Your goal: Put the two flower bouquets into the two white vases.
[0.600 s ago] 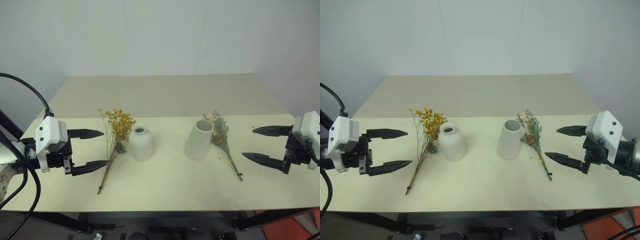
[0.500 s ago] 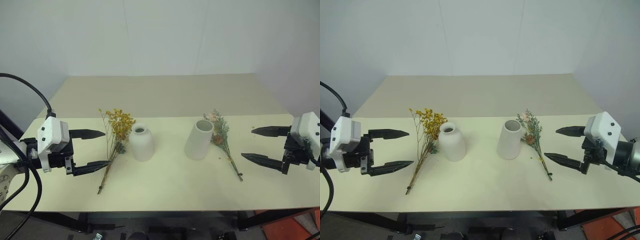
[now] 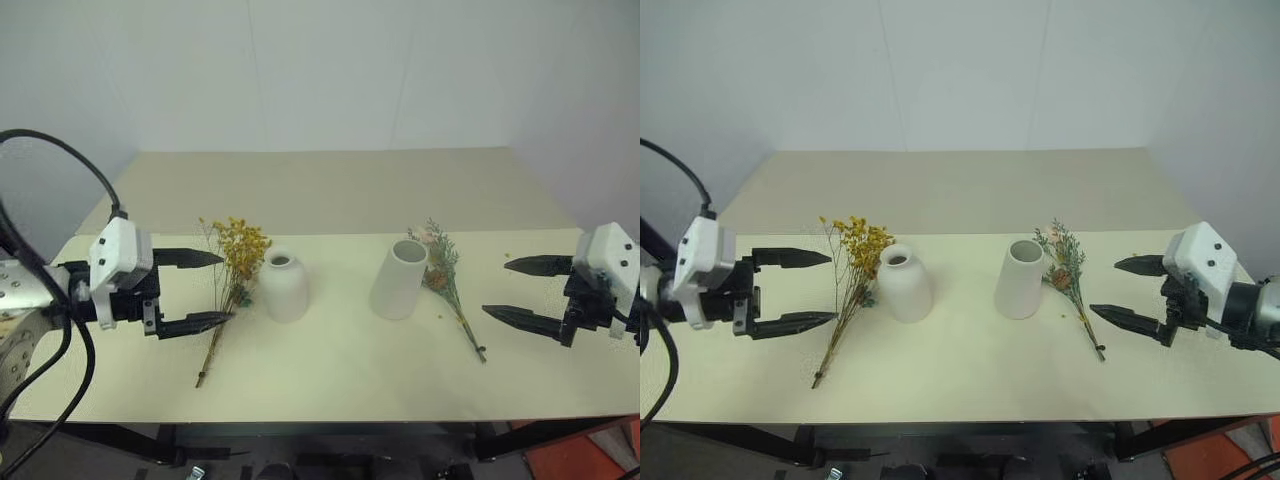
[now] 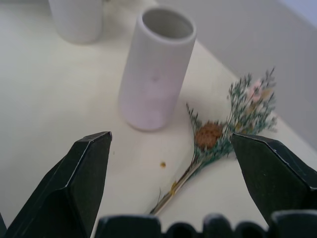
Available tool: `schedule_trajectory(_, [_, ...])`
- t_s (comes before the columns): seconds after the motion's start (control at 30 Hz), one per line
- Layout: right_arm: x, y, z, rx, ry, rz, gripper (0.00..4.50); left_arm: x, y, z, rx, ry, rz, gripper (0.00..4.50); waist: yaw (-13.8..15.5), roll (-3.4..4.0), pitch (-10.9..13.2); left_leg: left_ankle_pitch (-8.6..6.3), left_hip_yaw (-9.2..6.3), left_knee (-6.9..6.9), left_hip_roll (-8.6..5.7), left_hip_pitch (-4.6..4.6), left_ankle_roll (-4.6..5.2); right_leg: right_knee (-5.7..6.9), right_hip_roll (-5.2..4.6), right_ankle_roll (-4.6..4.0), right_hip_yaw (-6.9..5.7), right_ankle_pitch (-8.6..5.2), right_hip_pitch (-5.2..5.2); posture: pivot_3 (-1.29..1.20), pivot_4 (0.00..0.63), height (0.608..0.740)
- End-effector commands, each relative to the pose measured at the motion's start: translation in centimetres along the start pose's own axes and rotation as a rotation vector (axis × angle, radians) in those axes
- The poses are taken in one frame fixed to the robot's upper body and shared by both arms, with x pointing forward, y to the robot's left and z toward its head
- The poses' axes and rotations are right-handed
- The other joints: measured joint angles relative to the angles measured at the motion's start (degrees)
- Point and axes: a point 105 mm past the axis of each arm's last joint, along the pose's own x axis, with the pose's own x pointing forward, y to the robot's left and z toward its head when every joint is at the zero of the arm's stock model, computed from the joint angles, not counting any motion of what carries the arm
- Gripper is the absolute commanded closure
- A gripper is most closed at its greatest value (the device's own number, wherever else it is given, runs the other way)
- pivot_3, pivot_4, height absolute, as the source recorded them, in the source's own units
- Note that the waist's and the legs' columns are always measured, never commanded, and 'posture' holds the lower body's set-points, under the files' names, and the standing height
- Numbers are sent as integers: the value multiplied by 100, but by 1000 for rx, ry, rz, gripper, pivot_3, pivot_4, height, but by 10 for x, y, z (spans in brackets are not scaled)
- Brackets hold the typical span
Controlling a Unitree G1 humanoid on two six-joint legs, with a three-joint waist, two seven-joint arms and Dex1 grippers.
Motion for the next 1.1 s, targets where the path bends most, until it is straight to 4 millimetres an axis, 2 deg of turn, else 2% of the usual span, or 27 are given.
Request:
schedule_trajectory(0.03, [5, -8, 2, 11, 54, -57, 0, 12, 13, 12, 23, -3, 21, 19, 0, -3, 2, 0, 0, 0, -1, 0, 0, 0, 0, 0, 0, 0, 0, 0, 150, 740])
schedule_trajectory(0.17, [13, -15, -4, 63, 119, -97, 0, 39, 28, 35, 50, -46, 38, 19, 1, -11, 6, 0, 0, 1, -9, -3, 0, -2, 0, 5, 0, 3, -1, 0, 150, 740])
schedule_trajectory(0.3, [20, -22, -7, 130, 171, -124, 0, 64, 27, 58, 64, -113, -48, 19, -7, -20, 12, 0, 0, 2, -20, -8, 0, -7, 0, 7, 0, 5, -4, 0, 150, 740])
schedule_trajectory(0.47, [29, -17, -15, 258, 270, -122, 0, 91, 26, 66, 20, -68, -103, 19, -29, -22, 13, 1, 0, 6, -23, -46, 0, 3, 0, 4, 7, 9, -51, 0, 150, 740])
schedule_trajectory(0.6, [38, -16, -21, 353, 352, -118, 0, 105, 24, 73, -7, -31, -165, 19, -44, -23, 14, 5, 2, 14, -22, -81, -2, 21, 5, -29, 11, 34, -94, 0, 150, 740])
schedule_trajectory(0.83, [52, -11, -35, 405, 503, -53, 0, 124, 12, 78, -11, 53, -280, 19, -46, -23, 14, 4, 3, 16, -25, -86, -2, 13, 4, -1, 12, 21, -96, 0, 150, 740])
schedule_trajectory(1.1, [77, -22, -57, 434, 577, -54, 0, 133, 8, 84, 11, 41, -317, 19, -78, -23, 14, 5, 3, 22, -26, -89, -3, 17, 5, -8, 14, 30, -100, 0, 150, 740])
